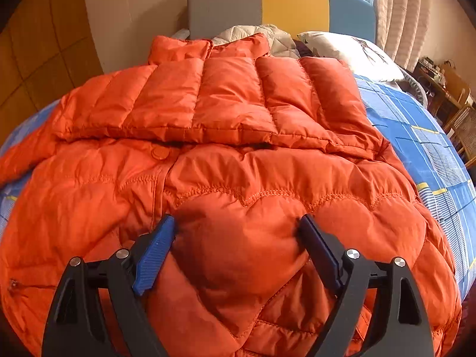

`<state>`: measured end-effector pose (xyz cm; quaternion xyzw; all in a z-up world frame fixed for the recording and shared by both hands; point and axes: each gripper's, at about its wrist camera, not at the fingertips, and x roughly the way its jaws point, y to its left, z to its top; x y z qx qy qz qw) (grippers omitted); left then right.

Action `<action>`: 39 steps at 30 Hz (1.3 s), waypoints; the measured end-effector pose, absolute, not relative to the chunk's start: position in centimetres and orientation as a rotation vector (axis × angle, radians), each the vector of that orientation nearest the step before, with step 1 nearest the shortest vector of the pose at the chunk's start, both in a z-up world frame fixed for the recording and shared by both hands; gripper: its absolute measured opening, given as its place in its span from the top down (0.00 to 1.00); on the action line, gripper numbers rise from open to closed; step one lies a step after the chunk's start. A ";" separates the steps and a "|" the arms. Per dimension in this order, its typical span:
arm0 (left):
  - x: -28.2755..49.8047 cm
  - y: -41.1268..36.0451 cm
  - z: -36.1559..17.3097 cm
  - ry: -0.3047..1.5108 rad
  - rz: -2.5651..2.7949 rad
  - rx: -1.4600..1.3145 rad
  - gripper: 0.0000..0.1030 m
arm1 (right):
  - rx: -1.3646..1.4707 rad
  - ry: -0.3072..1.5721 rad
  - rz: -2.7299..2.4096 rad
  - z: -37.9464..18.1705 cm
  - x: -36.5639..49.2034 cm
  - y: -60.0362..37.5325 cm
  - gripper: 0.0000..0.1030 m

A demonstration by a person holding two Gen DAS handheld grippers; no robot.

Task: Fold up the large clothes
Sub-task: 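Grasp the other sleeve with the left tool and fold it over the body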

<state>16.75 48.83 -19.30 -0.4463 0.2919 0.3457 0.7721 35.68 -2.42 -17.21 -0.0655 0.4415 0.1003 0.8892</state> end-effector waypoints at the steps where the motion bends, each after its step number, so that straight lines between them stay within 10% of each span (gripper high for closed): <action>1: 16.7 49.3 -19.5 0.625 0.748 -0.988 0.36 | -0.145 0.917 0.206 -17.3 35.7 -2.3 0.16; 12: 19.6 51.2 -18.8 0.569 0.662 -0.956 0.89 | -0.176 0.921 0.191 -18.0 35.7 -1.8 0.13; 39: 29.8 24.4 -11.3 0.655 0.088 -0.284 0.96 | -0.118 0.940 0.211 -18.1 35.4 -2.7 0.13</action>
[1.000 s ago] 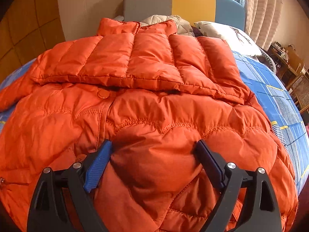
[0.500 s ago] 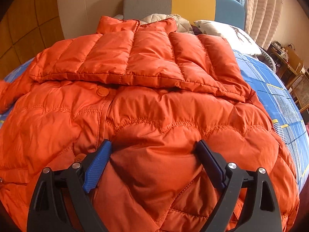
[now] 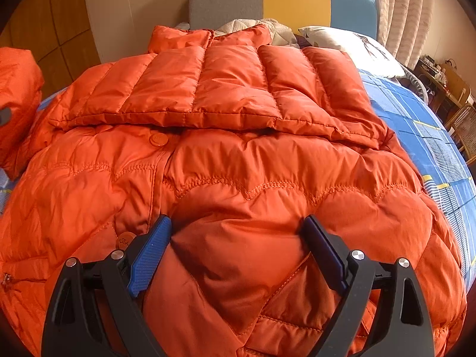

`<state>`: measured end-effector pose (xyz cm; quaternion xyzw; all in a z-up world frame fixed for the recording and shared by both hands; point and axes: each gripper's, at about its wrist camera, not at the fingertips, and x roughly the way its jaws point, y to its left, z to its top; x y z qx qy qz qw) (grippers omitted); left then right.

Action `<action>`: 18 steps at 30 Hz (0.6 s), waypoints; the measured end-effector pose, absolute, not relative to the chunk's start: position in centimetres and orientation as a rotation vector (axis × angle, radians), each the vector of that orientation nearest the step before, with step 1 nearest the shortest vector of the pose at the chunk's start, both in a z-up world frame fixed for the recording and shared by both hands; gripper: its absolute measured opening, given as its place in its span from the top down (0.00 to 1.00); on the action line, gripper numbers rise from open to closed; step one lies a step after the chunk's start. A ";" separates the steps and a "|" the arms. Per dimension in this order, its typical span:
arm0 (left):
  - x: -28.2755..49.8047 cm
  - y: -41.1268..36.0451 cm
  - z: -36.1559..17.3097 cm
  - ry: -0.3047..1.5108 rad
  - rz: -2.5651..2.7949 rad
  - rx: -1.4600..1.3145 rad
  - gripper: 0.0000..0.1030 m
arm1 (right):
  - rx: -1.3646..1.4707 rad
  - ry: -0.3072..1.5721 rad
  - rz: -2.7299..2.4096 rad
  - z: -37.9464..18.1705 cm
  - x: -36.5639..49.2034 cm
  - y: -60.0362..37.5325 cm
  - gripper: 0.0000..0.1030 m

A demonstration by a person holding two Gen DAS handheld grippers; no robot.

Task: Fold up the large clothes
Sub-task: 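Grasp the other sleeve with the left tool and fold it over the body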

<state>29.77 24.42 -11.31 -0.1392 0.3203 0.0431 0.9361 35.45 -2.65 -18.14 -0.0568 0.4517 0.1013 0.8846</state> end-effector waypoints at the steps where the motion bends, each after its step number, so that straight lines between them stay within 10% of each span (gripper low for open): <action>1: 29.8 24.0 -11.6 0.663 0.084 -0.279 0.95 | -0.114 0.941 0.212 -18.1 35.5 -2.7 0.13; 10: 29.4 20.6 -13.7 0.727 0.040 -0.243 0.80 | -0.093 0.949 0.219 -18.1 35.6 -3.0 0.13; 12: 29.6 20.4 -13.7 0.730 0.022 -0.260 0.54 | -0.093 0.949 0.218 -18.1 35.7 -3.0 0.13; 18: 29.1 19.6 -13.7 0.725 -0.015 -0.263 0.43 | -0.088 0.957 0.209 -18.0 35.7 -3.1 0.13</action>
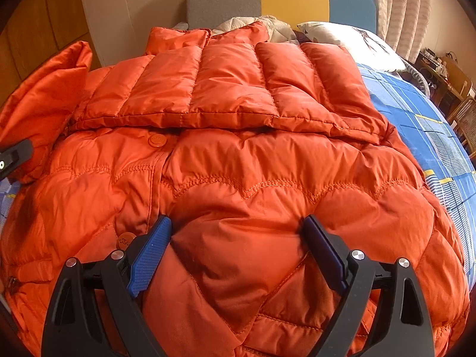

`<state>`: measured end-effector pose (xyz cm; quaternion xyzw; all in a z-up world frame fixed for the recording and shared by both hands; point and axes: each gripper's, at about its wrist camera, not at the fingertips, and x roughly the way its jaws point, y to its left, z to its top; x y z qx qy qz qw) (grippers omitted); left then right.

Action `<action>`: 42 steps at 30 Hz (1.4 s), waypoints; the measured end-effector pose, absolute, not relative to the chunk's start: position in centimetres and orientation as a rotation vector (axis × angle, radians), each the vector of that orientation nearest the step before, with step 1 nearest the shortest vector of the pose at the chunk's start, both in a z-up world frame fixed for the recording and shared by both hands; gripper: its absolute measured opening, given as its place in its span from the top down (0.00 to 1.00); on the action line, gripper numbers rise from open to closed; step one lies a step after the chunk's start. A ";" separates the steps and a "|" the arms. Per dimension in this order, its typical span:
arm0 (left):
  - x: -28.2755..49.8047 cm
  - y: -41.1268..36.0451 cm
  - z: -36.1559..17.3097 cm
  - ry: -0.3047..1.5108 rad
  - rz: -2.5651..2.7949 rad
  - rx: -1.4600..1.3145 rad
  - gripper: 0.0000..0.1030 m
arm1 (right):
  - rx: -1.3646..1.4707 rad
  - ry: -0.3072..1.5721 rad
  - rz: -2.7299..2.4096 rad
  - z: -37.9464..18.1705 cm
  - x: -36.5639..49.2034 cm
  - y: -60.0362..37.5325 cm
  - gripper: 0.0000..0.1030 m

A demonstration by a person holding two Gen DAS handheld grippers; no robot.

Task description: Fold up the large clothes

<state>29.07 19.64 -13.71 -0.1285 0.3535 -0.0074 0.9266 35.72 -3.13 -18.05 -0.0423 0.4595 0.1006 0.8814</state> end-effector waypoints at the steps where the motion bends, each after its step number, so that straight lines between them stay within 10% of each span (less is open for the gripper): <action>1: 28.6 19.7 -13.7 0.720 -0.019 -0.269 0.43 | -0.085 0.958 0.206 -17.9 35.7 -3.2 0.13; 29: 25.4 24.0 -16.5 0.784 0.199 -0.353 0.36 | 0.332 0.974 0.569 -14.1 37.7 3.1 0.32; 33: 25.6 24.6 -16.7 0.789 0.214 -0.358 0.36 | 0.240 0.980 0.615 -14.3 38.0 6.6 0.82; 42: 27.2 24.6 -15.8 0.778 0.217 -0.332 0.35 | 0.107 0.743 0.448 -8.7 38.7 3.1 0.94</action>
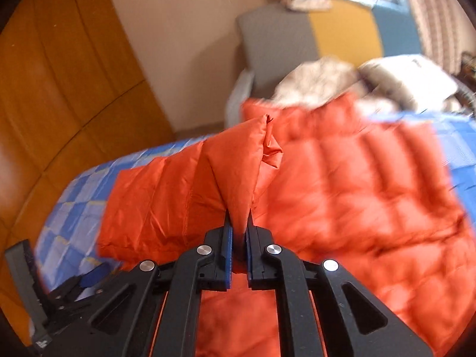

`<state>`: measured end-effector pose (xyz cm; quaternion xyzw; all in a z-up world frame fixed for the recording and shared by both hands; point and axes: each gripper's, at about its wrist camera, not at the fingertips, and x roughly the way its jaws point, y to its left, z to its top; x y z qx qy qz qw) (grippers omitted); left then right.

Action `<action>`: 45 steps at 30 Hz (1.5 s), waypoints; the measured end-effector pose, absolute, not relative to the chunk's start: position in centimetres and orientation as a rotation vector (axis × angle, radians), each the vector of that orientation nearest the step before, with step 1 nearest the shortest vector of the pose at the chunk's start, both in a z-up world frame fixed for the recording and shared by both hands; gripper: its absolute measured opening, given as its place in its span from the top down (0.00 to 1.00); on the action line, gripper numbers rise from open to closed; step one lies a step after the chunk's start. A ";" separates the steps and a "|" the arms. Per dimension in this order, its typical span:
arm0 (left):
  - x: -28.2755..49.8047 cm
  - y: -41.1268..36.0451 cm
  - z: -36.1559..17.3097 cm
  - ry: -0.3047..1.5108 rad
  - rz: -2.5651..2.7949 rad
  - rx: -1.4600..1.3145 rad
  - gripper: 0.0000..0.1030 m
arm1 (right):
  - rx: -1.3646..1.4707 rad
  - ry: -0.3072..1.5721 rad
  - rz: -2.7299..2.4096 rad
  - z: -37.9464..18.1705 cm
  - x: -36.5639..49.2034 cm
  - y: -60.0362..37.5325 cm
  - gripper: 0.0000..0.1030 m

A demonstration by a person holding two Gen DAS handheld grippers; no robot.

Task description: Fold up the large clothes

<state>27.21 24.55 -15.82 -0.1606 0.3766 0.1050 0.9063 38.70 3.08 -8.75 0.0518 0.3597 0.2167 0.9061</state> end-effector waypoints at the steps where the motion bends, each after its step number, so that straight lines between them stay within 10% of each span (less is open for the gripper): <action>1: 27.6 24.4 -15.7 0.776 0.216 -0.330 0.35 | 0.106 0.734 0.420 -8.6 39.3 2.2 0.94; 22: 32.9 20.9 -12.3 0.732 0.150 -0.230 0.34 | 0.124 0.842 0.043 -13.4 45.5 -9.8 0.94; 27: 35.2 20.5 -11.3 0.716 0.141 -0.205 0.29 | 0.119 0.731 0.052 -11.2 43.5 -9.2 0.38; 45: 39.1 19.7 -12.1 0.717 0.126 -0.205 0.29 | 0.007 0.781 0.137 -12.6 46.7 -3.4 0.38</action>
